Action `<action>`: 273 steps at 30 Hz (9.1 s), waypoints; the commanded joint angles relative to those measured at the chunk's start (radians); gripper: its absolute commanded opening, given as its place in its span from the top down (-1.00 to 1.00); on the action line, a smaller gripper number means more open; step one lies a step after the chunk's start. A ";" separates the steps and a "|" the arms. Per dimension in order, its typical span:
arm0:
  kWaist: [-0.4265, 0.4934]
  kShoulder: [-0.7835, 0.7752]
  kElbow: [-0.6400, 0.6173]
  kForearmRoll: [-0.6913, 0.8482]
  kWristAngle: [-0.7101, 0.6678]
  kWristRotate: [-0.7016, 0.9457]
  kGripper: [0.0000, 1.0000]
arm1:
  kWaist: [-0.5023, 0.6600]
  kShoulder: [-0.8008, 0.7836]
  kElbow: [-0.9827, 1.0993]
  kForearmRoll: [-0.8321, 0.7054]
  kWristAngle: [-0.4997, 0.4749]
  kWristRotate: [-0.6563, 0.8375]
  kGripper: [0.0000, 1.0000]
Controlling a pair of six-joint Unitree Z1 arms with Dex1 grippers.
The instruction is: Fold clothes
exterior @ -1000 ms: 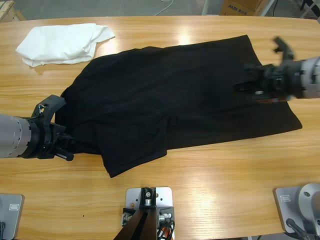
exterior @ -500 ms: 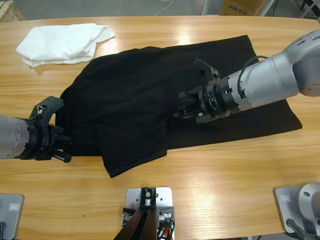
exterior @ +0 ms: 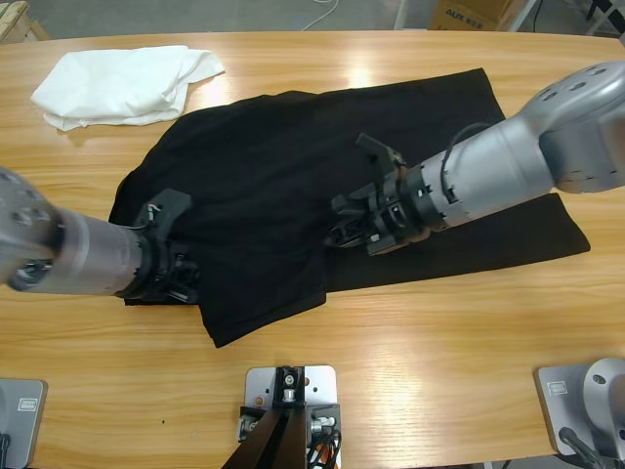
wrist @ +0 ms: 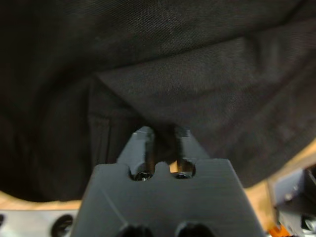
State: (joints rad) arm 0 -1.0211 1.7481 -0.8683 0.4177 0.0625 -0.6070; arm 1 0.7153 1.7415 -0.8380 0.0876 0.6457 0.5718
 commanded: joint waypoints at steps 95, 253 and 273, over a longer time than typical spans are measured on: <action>0.513 0.084 -0.476 0.293 -0.062 0.145 -0.97 | -0.613 0.057 -0.477 0.767 -0.606 -0.334 -1.00; 0.588 0.669 -1.096 0.809 -0.338 1.018 1.00 | -0.425 0.038 -0.231 0.681 -0.491 -0.246 -1.00; 0.286 0.502 -0.998 0.878 0.115 0.709 1.00 | -0.393 0.011 -0.155 0.659 -0.492 -0.245 -1.00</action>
State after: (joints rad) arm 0 -0.6606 2.2938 -1.9111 1.2470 -0.0238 0.1977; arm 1 0.3062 1.7571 -1.0378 0.7624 0.1380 0.3332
